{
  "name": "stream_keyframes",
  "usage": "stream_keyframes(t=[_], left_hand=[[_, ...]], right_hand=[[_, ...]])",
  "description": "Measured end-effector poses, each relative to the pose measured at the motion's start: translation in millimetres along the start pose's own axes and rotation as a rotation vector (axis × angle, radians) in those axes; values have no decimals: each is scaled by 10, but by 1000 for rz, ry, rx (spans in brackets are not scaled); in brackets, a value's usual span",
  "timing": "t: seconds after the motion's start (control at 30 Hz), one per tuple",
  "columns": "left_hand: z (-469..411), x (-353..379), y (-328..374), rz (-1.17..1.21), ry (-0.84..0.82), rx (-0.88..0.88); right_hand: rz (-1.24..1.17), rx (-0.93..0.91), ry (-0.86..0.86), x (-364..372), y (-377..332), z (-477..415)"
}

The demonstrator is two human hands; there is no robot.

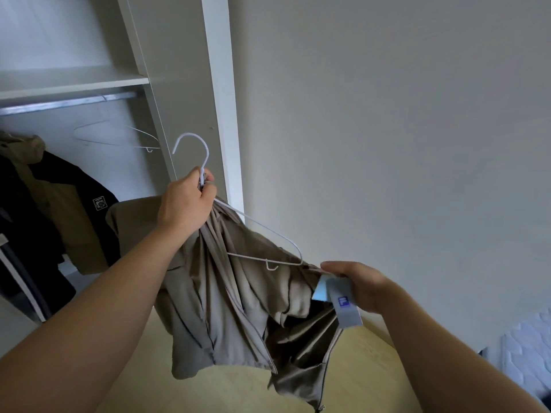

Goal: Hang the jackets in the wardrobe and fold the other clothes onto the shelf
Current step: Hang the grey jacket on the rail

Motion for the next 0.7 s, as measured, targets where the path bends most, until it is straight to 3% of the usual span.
stream_keyframes(t=[0.07,0.17,0.27,0.33,0.43,0.53,0.6,0.7], left_hand=[[0,-7,-117,6,-1,-39],[-5,-34,-328,25,-2,-113],[15,-54,-547,66,7,-173],[55,-34,-667,92,14,-202],[131,33,-787,106,21,-235],[196,142,-819,111,-17,-235],[232,223,-778,93,-67,-206],[287,305,-676,71,-126,-167]], right_hand=[[-29,-33,-96,115,-107,41],[-22,-77,109,47,-200,-3],[385,-217,504,-175,-416,32],[606,-310,645,-264,-585,45],[929,-356,637,-154,-819,14],[1196,-255,587,51,-986,-29],[1120,-230,598,109,-1076,-59],[731,-174,493,237,-1145,-104]])
Point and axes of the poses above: each hand's wrist, its own z-axis away from the middle knuckle, its own x-axis out of the palm, y = z × x, the point moved 7 cm from there along -z, towards the middle knuckle, and after that the axes turned 2 degrees about -z, right-handed, at the moved point
